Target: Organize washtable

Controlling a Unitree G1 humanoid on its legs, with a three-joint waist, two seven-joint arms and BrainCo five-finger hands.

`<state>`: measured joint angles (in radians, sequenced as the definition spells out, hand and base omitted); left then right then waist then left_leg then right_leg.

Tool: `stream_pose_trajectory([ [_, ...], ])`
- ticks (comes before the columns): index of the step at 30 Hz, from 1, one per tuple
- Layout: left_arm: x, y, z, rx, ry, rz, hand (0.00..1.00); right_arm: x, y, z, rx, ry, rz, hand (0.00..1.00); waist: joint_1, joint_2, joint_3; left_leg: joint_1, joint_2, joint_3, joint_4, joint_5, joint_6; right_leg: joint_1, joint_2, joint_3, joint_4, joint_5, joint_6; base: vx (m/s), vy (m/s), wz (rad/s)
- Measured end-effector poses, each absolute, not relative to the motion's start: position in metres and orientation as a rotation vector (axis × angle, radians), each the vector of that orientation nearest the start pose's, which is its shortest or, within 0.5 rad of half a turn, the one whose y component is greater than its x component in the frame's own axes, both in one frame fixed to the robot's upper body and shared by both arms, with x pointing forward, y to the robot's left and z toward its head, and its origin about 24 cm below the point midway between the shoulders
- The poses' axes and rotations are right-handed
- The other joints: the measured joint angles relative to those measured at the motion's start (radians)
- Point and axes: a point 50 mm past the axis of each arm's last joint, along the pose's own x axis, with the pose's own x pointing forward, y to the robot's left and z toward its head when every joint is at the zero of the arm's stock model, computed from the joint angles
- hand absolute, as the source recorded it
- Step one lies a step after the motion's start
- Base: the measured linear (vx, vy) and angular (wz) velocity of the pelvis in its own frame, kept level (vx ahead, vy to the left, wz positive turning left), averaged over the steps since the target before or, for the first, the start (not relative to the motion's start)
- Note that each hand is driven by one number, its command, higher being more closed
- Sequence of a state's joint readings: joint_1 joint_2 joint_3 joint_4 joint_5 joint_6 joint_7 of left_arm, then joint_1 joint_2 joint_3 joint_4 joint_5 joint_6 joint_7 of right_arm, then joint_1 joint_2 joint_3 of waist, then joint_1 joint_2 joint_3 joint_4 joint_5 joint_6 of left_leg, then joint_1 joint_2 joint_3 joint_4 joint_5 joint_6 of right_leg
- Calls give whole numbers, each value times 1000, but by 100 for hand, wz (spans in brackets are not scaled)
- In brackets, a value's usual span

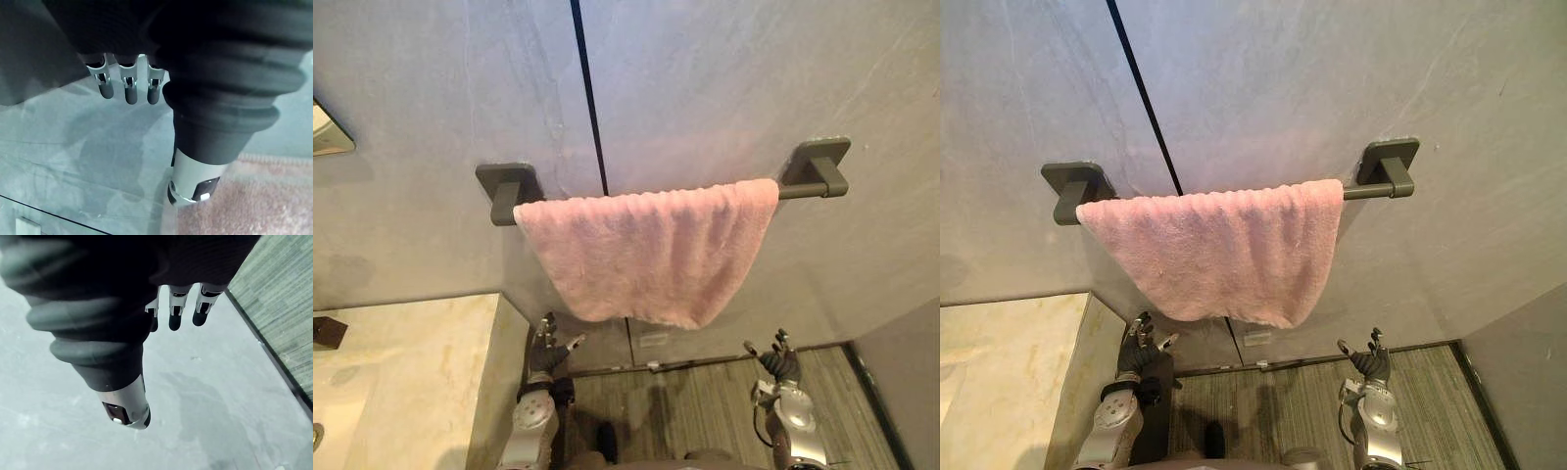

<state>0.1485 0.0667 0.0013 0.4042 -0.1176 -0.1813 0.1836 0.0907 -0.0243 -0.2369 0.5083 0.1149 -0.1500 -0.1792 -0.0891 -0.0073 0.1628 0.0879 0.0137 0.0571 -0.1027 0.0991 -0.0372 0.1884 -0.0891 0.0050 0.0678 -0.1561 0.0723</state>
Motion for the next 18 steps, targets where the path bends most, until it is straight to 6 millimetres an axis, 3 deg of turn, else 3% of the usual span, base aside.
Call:
stream_pose_trajectory([
  [3, 194, 194, -52, -40, 314, 318, 0, 179, -227, -68, 105, 401, -511, 0, 15, 1, -1, 2, 6, 1, -1, 0, -1, -2, 2, 2, 3, -1, -1, -82, -25, -5],
  [7, 193, 208, -19, -51, 163, 383, 0, 167, -254, -45, 104, 294, -654, 0, 17, 7, -5, -1, 2, 1, -1, -8, -1, -22, 1, -1, 39, -19, -1, -87, -22, 1],
  [11, 194, 209, 23, -65, -32, 405, 0, 166, -275, 1, 64, 82, -752, 0, 17, 8, -12, -5, 2, 3, -1, -5, -3, -31, 1, 0, 44, -19, -1, -25, -9, -1],
  [13, 191, 216, 55, -51, -177, 447, 0, 167, -283, 40, 20, -101, -783, 0, 18, 3, -21, -6, 2, 2, 2, -1, 1, -35, 1, 1, 53, -18, -2, 0, 0, 0],
  [18, 178, 226, 119, -5, -490, 501, 0, 165, -276, 118, -94, -473, -767, 0, 17, -1, -48, 9, 1, 2, 6, 3, 3, -19, 0, 3, 51, -17, -2, 5, -12, -1],
])
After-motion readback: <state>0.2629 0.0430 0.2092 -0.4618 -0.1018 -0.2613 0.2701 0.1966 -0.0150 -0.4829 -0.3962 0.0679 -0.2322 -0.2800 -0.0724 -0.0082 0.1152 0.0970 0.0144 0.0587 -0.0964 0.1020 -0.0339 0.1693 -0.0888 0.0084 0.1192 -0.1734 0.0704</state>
